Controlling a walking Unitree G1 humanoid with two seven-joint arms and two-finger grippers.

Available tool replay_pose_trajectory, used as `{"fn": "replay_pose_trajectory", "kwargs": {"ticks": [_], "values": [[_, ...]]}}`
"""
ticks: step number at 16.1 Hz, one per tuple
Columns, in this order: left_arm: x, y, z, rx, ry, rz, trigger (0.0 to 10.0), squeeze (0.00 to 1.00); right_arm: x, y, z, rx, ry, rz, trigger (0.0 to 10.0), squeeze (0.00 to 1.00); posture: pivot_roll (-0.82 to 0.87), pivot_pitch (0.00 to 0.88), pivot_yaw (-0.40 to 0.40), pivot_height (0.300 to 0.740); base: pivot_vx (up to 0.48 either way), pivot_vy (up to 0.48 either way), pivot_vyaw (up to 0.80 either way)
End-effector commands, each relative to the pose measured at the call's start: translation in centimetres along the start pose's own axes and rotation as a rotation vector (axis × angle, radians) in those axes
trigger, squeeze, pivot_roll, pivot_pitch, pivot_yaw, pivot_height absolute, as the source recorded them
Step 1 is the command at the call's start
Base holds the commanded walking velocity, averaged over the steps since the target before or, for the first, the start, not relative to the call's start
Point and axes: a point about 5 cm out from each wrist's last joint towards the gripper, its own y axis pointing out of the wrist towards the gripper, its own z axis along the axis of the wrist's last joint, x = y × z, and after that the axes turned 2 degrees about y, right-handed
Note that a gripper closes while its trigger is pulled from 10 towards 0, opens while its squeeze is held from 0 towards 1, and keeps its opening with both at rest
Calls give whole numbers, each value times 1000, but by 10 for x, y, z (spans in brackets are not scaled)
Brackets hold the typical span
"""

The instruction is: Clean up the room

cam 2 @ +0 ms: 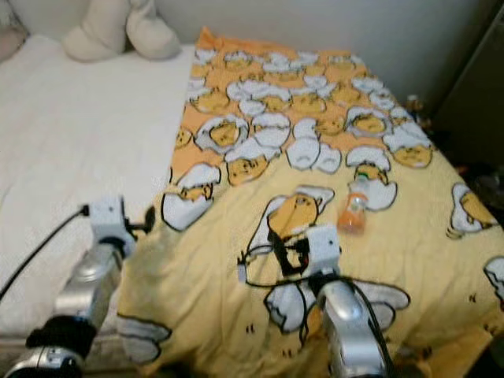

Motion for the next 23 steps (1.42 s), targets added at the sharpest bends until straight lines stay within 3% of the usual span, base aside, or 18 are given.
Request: {"fn": "replay_pose_trajectory", "kwargs": {"ticks": [1, 4, 7, 9, 12, 17, 20, 23], "values": [[9, 1, 7, 40, 20, -39, 10000, 0, 0, 2, 7, 24, 2, 4, 10000, 0, -54, 0, -9, 740, 0, 472, 0], [19, 4, 2, 7, 15, -79, 10000, 0, -2, 5, 8, 19, -14, 27, 10000, 0, -51, 0, -11, 740, 0, 156, 0], [12, 3, -21, -130, -72, -89, 10000, 0, 1, -1, 3, 9, -19, 33, 10000, 0, -63, 0, -12, 740, 0, 0, 0], [13, -2, -36, -209, -82, -148, 10000, 0, -1, -7, -5, -31, -2, 72, 10000, 0, -69, 0, -13, 740, 0, 0, 0], [17, -6, -43, -221, -57, -188, 10000, 0, -1, -13, -11, -58, 2, 85, 10000, 0, -70, 0, -14, 740, 0, 0, 0], [14, -15, -68, -306, -14, -129, 10000, 0, 0, -13, -12, -68, 4, 94, 10000, 0, -72, 0, -22, 740, 0, 0, 0], [24, -18, -75, -322, -28, -155, 10000, 0, 1, -13, -12, -74, 0, 102, 10000, 0, -74, 0, -28, 740, 0, 0, 0], [40, -15, -67, -257, -56, -219, 10000, 0, 1, -13, -12, -74, -2, 106, 10000, 0, -78, 0, -28, 740, 0, 0, 0]]}}
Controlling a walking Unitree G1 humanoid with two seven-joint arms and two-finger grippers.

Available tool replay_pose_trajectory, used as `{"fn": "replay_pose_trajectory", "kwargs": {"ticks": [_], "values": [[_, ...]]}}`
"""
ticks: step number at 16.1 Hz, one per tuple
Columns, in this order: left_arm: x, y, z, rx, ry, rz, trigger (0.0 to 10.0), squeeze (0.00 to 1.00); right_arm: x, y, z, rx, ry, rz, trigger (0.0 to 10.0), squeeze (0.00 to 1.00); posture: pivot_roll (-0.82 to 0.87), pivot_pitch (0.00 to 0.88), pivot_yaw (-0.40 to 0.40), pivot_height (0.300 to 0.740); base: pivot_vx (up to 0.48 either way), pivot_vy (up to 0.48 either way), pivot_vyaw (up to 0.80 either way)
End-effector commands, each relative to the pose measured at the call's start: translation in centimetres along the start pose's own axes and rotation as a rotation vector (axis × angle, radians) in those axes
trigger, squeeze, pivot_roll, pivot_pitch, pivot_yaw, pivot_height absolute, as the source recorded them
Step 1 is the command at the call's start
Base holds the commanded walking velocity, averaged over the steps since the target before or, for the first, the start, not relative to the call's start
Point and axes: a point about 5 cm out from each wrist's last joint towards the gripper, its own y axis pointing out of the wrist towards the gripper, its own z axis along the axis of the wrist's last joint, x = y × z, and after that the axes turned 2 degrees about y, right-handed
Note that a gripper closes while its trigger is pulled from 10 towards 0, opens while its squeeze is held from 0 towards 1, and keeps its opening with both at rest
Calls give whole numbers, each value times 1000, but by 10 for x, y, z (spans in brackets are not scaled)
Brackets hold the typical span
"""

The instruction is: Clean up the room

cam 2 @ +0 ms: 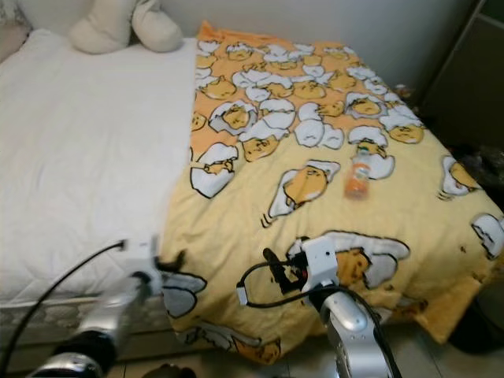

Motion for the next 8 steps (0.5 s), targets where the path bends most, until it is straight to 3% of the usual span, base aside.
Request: {"fn": "replay_pose_trajectory", "kwargs": {"ticks": [1, 3, 6, 8], "values": [[-4, 3, 21, 118, 56, 29, 10000, 0, 4, -2, 3, 11, 8, -17, 10000, 0, -78, 0, -28, 740, 0, 0, 0], [-5, 3, 32, 189, 89, 61, 10000, 0, 5, -4, 3, 18, 22, -27, 10000, 0, -82, 0, -29, 740, 0, 0, 0], [-1, 6, 14, 56, 134, 73, 10000, 0, -1, -5, -3, -13, 52, 1, 10000, 0, -86, 4, -35, 740, 0, 0, 0], [-2, 7, 12, 37, 123, 89, 10000, 0, -5, -5, -6, -40, 61, 47, 10000, 0, -98, 10, -41, 740, 0, 0, 0]]}}
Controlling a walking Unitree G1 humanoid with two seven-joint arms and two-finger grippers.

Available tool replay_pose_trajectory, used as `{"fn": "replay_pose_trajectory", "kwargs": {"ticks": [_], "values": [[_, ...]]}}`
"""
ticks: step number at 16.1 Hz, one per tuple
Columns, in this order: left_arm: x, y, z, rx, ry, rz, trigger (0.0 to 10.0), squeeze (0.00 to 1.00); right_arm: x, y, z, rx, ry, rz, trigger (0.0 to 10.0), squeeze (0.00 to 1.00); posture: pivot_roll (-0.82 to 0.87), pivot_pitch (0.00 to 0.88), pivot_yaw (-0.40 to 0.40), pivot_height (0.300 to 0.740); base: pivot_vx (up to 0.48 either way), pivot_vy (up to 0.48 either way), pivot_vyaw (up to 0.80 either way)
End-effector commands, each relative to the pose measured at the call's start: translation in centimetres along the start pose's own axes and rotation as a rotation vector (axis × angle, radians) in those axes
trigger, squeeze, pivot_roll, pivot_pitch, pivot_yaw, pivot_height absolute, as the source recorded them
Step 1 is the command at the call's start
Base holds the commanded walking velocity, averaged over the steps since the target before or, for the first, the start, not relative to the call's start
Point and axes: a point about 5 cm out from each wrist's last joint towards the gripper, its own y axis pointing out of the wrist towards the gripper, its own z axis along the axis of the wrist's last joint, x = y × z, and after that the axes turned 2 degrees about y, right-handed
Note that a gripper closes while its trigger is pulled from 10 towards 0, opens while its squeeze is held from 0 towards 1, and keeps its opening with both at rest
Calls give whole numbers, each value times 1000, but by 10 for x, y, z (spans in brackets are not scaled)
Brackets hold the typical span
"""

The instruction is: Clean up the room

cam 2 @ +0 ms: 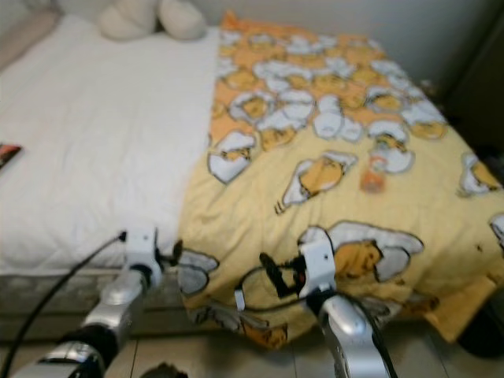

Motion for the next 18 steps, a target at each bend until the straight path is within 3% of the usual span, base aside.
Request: {"fn": "replay_pose_trajectory", "kwargs": {"ticks": [1, 5, 8, 11, 18], "values": [[2, 5, 10, 26, -3, 9, 10000, 0, -3, -3, -4, -43, 19, 59, 10000, 0, -103, 13, -47, 740, 0, 0, 0], [5, 13, 35, 90, 29, 19, 10000, 0, 0, -16, -14, -83, -5, 37, 10000, 0, -126, 36, -68, 740, 0, 0, 0], [2, 14, 32, 62, 74, 51, 10000, 0, 0, -20, -18, -102, -5, 35, 10000, 0, -144, 48, -73, 740, 0, 0, 0], [2, 13, 28, 43, 54, 51, 10000, 0, 1, -30, -19, -115, -15, 34, 10000, 0, -172, 71, -90, 740, 0, 0, 0], [7, 19, 49, 96, 114, 59, 10000, 0, -4, -46, -40, -177, -43, 57, 10000, 0, -241, 117, -126, 740, 0, 0, 0]]}}
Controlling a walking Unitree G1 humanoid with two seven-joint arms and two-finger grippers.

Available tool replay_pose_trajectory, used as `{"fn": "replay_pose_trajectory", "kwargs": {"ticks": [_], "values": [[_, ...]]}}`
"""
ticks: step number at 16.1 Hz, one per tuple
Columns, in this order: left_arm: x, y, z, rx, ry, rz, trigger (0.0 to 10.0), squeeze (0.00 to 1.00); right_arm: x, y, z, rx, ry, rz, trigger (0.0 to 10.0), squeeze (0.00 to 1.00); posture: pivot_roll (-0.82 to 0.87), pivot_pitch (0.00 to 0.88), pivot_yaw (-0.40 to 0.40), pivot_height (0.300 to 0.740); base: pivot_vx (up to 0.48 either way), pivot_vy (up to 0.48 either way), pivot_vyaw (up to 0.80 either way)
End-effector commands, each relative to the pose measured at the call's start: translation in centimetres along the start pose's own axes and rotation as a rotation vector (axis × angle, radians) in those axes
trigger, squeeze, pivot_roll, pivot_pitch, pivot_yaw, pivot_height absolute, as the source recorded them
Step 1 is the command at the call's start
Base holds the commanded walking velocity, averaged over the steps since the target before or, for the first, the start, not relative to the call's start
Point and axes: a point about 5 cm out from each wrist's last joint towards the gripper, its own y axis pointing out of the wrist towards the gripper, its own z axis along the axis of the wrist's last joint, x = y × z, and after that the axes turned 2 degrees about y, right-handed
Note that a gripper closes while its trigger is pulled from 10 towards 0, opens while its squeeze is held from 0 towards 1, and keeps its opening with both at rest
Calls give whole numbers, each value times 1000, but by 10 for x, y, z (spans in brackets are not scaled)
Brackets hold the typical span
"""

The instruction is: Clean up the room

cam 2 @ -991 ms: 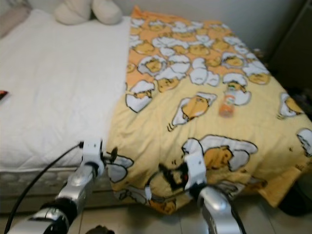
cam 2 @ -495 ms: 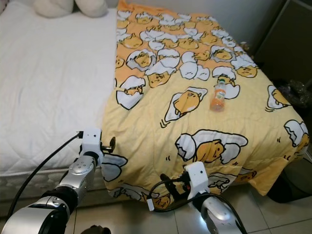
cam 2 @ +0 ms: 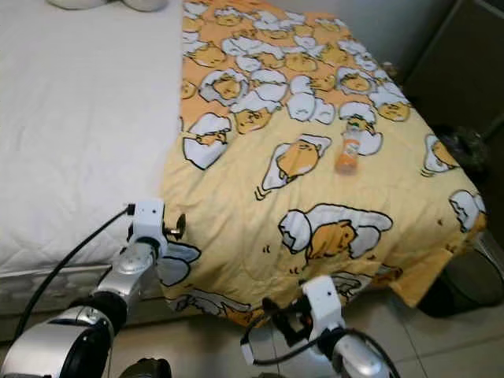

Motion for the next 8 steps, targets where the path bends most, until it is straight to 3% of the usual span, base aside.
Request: {"fn": "replay_pose_trajectory", "kwargs": {"ticks": [1, 4, 8], "values": [[6, 1, 2, 5, 28, -15, 10000, 0, 2, -4, -4, -19, -11, -5, 10000, 0, -246, 122, -128, 740, 0, 0, 0], [5, 2, 1, -31, 59, -13, 10000, 0, 0, -17, -7, -37, -12, -1, 10000, 0, -275, 146, -142, 740, 0, 0, 0], [-9, 2, -4, -78, 74, 96, 10000, 0, 5, -35, -3, -35, -24, -6, 10000, 0, -299, 159, -149, 740, 0, 0, 0]]}}
